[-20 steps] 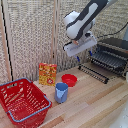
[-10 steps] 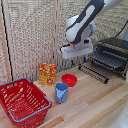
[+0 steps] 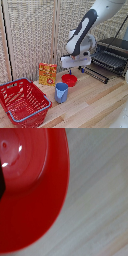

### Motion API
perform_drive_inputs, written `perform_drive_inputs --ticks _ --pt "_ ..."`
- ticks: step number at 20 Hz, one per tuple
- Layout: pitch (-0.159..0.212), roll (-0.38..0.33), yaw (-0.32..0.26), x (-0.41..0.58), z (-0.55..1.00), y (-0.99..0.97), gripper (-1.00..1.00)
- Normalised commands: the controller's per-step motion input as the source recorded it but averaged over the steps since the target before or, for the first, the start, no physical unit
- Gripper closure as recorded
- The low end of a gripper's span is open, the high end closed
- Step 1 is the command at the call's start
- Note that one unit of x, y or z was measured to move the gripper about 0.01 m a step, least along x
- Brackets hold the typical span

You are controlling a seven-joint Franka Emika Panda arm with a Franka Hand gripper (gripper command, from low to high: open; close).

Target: Extend the gripper towards the oven tray handle. Grasp the handle and carefully pull the tray out of the oven. Move the gripper above the red bowl. Grab the red bowl gently. Lift the bowl and place it onto the oven tray.

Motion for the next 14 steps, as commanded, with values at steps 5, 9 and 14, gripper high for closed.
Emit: perform_drive_inputs --ticks 5,9,14 --pt "0.000 0.048 0.020 -0.040 -0.35 -0.10 -1.00" --pt "0.000 0.032 0.001 0.000 -0.01 -0.04 1.00" --pt "0.000 0.000 0.012 0.000 0.00 0.00 1.00"
